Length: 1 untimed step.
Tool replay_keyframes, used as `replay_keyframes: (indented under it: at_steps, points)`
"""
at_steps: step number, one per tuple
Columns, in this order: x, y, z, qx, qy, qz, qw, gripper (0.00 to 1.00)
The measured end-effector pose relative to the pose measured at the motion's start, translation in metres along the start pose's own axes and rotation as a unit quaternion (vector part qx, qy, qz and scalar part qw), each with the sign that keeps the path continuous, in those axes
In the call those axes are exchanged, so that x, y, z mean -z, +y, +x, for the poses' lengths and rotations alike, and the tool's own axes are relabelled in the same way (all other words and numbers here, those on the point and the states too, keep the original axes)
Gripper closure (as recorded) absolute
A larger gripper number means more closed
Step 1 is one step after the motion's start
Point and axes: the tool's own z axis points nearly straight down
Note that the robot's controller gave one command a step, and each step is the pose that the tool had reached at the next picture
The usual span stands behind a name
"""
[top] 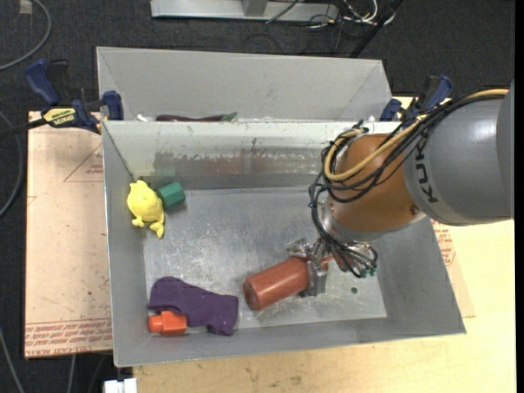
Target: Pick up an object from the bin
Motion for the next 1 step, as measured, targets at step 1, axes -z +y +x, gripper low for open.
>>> replay_keyframes:
  at_steps: [1]
  points:
    - [0.1321,0.0019,-0.0075,0.019,-0.0017,0.0,0.9998,1.0]
